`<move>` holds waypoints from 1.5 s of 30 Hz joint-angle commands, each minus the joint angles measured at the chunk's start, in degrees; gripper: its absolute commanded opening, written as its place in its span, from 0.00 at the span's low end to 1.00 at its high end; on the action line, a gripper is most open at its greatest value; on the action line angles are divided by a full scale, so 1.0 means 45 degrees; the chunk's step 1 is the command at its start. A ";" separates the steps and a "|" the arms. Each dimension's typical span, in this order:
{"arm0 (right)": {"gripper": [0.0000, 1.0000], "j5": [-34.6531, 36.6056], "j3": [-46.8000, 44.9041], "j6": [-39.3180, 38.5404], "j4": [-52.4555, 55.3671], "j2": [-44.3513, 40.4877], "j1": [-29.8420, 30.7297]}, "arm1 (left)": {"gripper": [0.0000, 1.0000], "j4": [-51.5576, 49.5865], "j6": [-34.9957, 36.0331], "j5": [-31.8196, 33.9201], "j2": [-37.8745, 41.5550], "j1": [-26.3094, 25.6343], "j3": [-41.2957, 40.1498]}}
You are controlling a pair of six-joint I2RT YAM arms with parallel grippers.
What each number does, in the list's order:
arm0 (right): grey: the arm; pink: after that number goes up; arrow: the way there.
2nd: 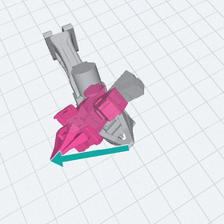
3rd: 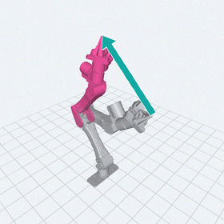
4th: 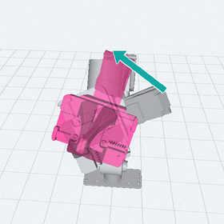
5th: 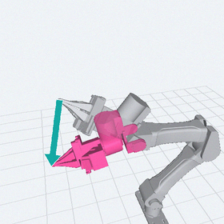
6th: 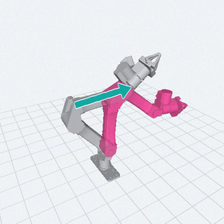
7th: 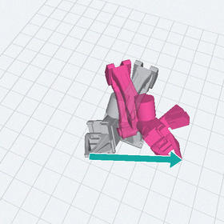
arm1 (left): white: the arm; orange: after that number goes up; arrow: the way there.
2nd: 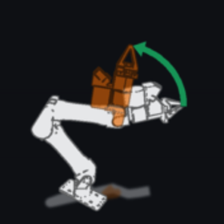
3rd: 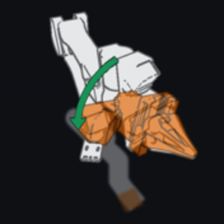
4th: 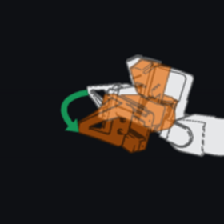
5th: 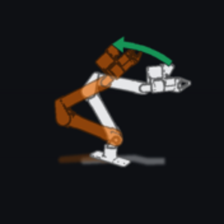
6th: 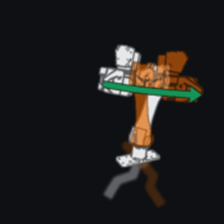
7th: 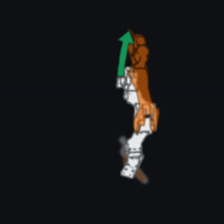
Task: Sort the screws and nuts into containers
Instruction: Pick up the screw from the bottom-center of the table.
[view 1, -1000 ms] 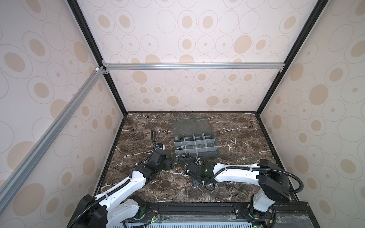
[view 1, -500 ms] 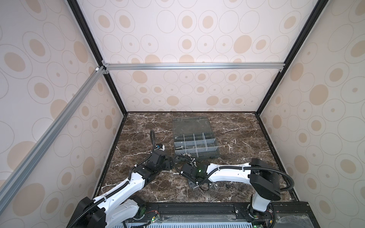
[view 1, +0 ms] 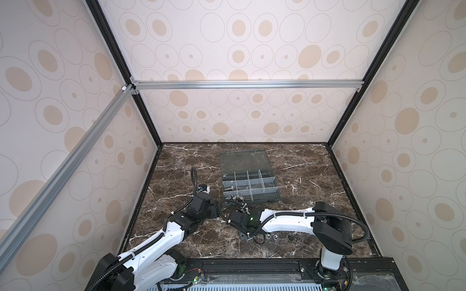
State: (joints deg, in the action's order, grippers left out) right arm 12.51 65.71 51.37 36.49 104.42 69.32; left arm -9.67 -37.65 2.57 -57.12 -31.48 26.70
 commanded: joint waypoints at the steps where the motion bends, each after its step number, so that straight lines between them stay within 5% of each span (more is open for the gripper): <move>1: 0.54 0.0084 0.0182 0.0101 0.0371 0.0427 0.0122 | 0.77 0.0047 -0.0197 -0.0004 0.0184 0.0122 0.0024; 8: 0.48 0.0096 0.0197 0.0010 0.0235 0.0581 0.0123 | 0.77 -0.0007 -0.0250 0.0015 0.0227 0.0133 -0.0012; 45: 0.54 -0.0300 0.0437 -0.0304 0.0075 0.1501 0.0123 | 0.78 0.0062 -0.0389 0.0016 0.0267 0.0141 -0.0093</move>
State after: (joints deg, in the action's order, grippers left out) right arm 12.95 68.53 49.84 38.04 106.89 69.32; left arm -9.52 -38.63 2.57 -56.77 -31.48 26.00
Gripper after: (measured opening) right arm 0.541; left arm 0.775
